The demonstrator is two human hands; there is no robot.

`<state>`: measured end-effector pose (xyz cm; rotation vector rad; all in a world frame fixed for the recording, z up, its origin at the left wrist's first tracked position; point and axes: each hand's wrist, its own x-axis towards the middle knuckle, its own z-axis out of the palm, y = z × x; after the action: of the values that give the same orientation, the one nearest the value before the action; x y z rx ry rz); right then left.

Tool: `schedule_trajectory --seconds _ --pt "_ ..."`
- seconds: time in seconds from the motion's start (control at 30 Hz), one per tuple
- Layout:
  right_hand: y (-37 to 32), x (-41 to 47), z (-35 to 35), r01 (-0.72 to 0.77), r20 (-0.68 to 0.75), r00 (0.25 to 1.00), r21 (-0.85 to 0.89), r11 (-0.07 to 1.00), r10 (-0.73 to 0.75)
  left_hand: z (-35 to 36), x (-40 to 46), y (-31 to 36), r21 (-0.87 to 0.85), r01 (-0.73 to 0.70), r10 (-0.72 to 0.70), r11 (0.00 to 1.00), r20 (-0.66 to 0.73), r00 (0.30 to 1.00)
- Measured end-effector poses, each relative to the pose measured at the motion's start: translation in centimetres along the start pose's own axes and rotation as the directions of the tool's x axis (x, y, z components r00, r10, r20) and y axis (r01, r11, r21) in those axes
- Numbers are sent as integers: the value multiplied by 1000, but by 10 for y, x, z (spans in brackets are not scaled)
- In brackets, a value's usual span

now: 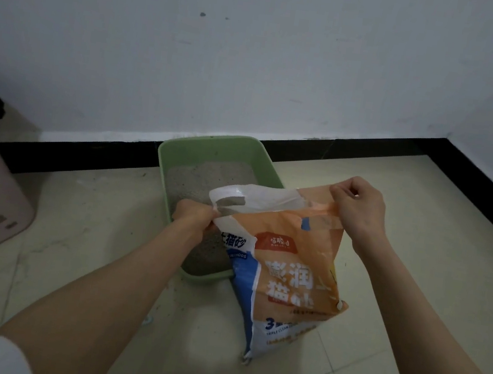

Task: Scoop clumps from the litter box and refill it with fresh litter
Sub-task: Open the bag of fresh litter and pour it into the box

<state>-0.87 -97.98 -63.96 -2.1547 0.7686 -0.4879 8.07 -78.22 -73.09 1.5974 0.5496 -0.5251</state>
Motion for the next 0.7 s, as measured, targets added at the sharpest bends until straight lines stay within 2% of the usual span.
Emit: schedule_trajectory --seconds 0.13,0.4,0.57,0.7 --pt "1 2 -10 -37 -20 999 42 998 37 3 -8 14 -64 -27 31 998 71 997" --pt "9 -2 -38 -13 -135 991 84 996 24 13 -30 44 -60 -145 153 988 148 977" --pt "17 -2 -46 -43 -190 979 141 989 69 24 -53 58 157 -327 260 932 339 904" --pt "18 -4 -50 -64 -243 965 159 985 102 32 -73 65 291 -528 365 798 465 807"
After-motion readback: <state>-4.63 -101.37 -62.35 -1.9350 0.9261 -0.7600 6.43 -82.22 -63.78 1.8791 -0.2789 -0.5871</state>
